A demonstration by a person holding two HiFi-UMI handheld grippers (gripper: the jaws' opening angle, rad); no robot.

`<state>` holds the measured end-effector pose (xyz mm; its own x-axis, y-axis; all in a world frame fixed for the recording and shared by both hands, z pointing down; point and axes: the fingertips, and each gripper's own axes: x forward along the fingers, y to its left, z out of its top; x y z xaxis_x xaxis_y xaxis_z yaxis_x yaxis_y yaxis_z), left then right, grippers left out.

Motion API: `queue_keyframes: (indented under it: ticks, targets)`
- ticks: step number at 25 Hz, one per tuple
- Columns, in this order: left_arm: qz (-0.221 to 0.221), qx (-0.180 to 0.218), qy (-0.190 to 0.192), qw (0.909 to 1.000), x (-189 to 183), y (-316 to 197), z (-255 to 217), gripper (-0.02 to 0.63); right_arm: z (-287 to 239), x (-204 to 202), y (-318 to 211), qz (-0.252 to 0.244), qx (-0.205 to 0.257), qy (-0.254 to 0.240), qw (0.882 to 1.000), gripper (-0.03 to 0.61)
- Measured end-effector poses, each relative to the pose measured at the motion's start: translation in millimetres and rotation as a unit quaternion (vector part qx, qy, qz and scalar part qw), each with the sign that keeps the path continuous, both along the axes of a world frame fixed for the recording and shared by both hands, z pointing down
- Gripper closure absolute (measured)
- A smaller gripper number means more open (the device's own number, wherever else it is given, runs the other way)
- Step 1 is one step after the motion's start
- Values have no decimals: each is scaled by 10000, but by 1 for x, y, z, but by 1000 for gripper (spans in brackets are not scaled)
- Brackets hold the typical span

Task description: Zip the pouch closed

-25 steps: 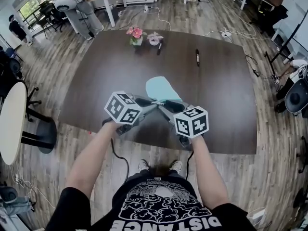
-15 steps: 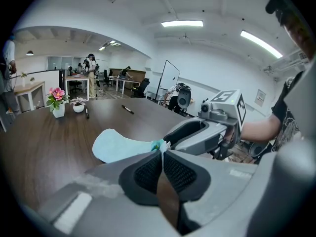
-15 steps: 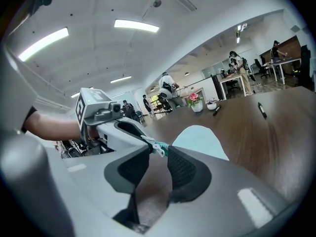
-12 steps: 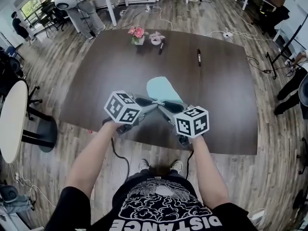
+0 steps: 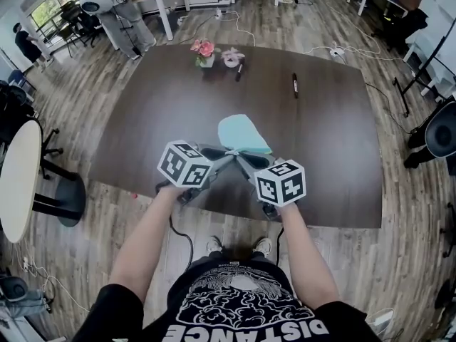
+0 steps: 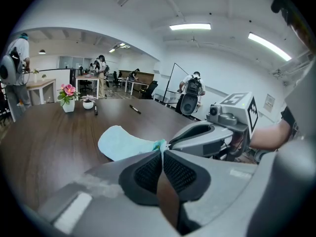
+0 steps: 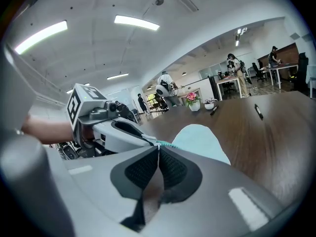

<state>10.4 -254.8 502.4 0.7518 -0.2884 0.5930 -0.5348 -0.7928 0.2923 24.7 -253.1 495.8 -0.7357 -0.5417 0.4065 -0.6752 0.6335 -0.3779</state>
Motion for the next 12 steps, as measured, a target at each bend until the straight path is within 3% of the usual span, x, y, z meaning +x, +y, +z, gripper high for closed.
queue_keyframes:
  ticks: [5,12]
  targets:
    - [-434,-44,131,9990,-5,4,-3,594,-3,-3,3,-72,25,-7,10000,571]
    - [-641,-5,44,9979,-13,4,-3,594,-3,-10,3,-91,65,61,9999,571]
